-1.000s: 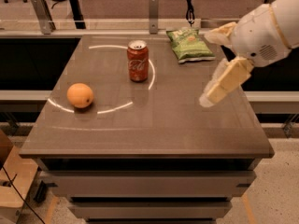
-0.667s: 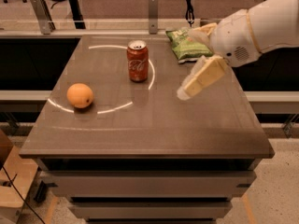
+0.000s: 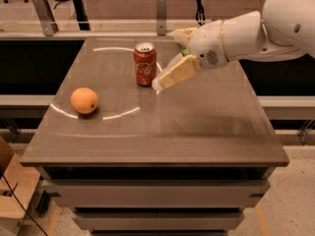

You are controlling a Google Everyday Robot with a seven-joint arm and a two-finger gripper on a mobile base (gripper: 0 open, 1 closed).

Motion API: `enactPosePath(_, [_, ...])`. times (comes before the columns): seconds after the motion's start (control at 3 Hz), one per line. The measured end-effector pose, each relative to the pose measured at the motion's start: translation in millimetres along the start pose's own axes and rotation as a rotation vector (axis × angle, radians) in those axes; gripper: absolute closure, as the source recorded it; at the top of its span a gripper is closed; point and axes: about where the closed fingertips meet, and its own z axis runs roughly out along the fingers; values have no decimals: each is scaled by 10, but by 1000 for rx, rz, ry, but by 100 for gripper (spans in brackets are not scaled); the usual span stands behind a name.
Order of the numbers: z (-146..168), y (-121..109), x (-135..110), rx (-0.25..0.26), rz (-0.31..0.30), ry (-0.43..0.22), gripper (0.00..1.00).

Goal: Knock coke can over

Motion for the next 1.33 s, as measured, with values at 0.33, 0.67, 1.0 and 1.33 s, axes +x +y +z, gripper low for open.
enactPosePath(0.33, [333,-153,34,-6,55,-60,0])
enactPosePath(0.67, [563,-261,75,-12,96,-100,0])
enactPosePath(1.0, [832,-394,165,-16,138,-162,0])
enactPosePath(1.33, [1078,-516,236,-23,144,-195,0])
